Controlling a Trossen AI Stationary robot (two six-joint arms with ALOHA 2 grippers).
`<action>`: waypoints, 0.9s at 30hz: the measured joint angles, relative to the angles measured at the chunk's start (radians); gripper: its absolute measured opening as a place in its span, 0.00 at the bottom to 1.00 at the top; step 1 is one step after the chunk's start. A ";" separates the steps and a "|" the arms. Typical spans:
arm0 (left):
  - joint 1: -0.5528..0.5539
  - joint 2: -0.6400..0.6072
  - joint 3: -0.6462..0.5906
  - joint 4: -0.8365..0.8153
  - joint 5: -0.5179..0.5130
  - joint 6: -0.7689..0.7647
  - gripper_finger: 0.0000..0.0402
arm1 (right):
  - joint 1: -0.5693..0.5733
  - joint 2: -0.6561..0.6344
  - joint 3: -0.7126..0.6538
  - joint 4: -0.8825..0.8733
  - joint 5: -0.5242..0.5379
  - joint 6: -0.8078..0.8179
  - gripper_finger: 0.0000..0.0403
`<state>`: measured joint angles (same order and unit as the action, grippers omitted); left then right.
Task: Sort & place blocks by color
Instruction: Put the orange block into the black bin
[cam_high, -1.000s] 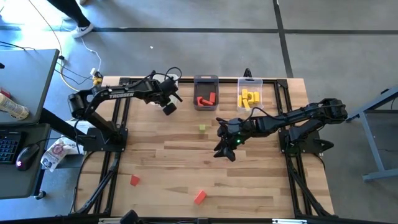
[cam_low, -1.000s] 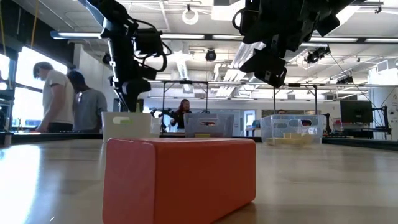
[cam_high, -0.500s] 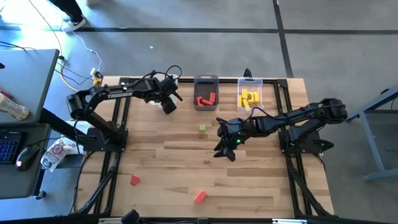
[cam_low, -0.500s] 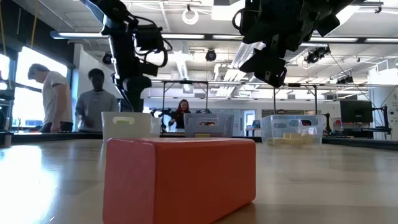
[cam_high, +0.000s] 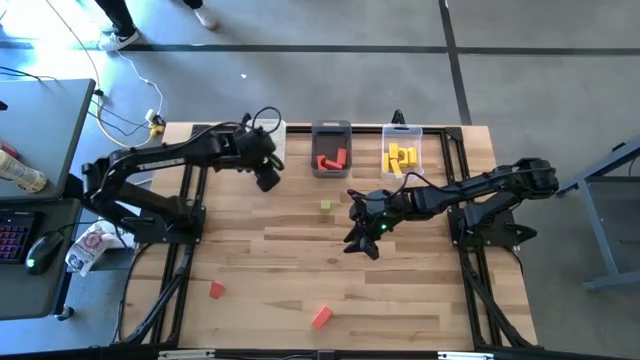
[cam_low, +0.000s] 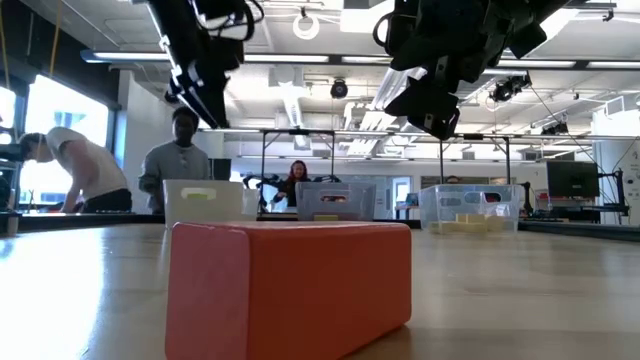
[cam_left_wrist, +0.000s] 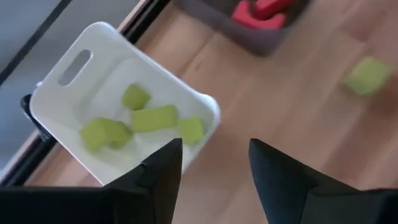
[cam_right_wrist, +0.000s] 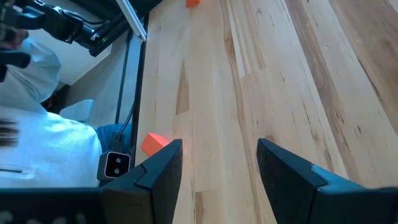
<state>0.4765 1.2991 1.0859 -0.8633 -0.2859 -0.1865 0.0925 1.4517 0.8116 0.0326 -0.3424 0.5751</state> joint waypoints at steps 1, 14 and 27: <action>-0.020 -0.015 0.000 -0.008 0.000 -0.017 0.42 | 0.000 0.000 0.000 0.000 0.000 0.000 0.48; -0.307 -0.080 0.000 -0.259 0.002 -0.344 0.42 | 0.000 0.000 0.000 0.000 0.000 -0.001 0.48; -0.638 -0.079 -0.016 -0.397 0.000 -0.681 0.42 | 0.000 0.000 0.000 -0.002 0.000 -0.034 0.48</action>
<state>-0.1616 1.2201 1.0702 -1.2605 -0.2860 -0.8672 0.0925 1.4517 0.8116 0.0307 -0.3424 0.5415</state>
